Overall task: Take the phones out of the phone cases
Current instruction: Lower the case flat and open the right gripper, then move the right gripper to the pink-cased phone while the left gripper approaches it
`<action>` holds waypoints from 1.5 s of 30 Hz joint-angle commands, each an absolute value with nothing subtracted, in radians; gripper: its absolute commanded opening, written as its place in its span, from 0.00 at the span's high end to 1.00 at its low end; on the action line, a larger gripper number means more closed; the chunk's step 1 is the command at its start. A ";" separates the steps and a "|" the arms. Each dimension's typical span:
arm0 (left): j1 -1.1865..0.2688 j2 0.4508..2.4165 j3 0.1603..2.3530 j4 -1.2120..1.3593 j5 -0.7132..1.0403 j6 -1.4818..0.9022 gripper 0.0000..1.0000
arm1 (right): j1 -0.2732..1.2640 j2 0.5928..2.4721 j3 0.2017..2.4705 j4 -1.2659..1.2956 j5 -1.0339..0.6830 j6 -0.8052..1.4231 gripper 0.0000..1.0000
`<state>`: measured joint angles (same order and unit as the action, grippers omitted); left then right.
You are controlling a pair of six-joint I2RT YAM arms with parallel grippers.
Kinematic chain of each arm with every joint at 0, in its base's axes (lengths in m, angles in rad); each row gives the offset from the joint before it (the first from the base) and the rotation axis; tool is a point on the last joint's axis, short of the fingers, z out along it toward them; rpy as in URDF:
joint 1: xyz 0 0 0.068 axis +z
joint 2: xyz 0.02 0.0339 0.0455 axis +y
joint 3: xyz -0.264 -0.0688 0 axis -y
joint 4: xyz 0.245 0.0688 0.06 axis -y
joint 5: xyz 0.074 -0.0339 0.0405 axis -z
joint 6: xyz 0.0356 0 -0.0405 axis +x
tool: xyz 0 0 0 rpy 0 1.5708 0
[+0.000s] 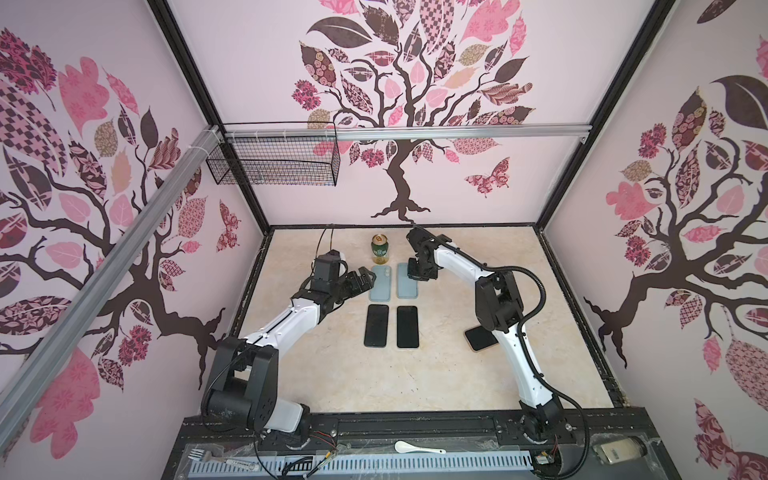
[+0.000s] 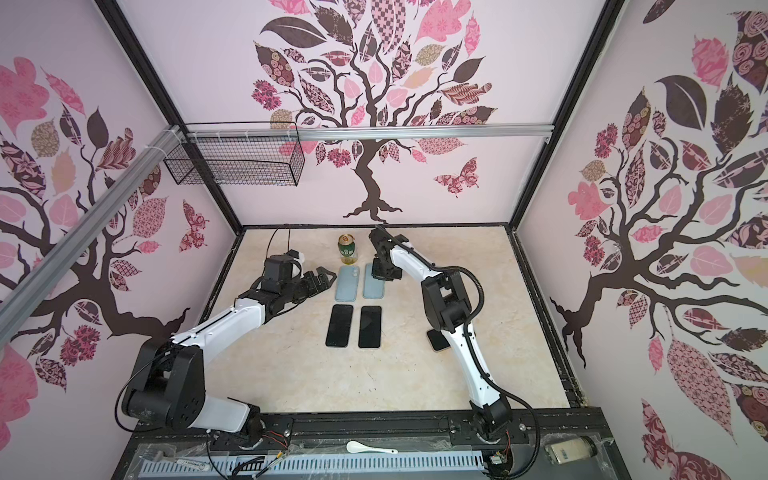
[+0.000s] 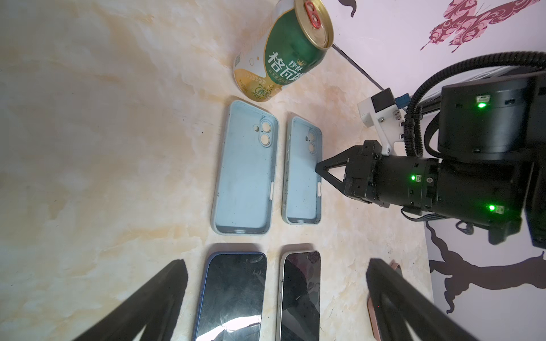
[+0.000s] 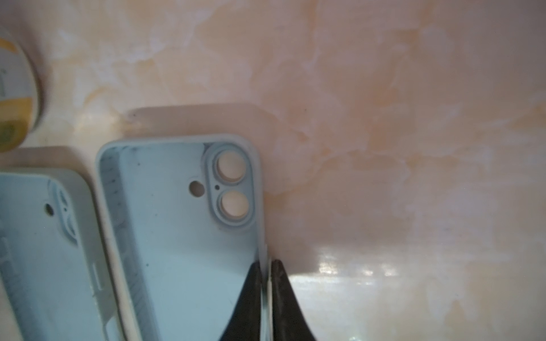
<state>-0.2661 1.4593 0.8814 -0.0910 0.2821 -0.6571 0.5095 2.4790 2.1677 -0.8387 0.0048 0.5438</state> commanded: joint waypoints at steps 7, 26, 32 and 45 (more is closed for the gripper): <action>-0.293 1.414 0.869 -0.137 0.255 -0.594 0.02 | 0.512 2.479 2.241 -0.882 -0.002 0.551 0.70; -0.861 1.354 0.822 -0.054 0.011 -0.477 0.02 | 0.374 1.453 1.023 -0.568 0.274 0.695 0.20; -0.970 1.523 0.911 0.015 0.033 -0.437 0.02 | 0.215 1.312 0.828 -0.538 0.159 0.753 0.14; -1.029 1.721 1.042 0.053 0.059 -0.458 0.02 | 0.171 1.494 0.868 -0.633 0.162 0.901 0.01</action>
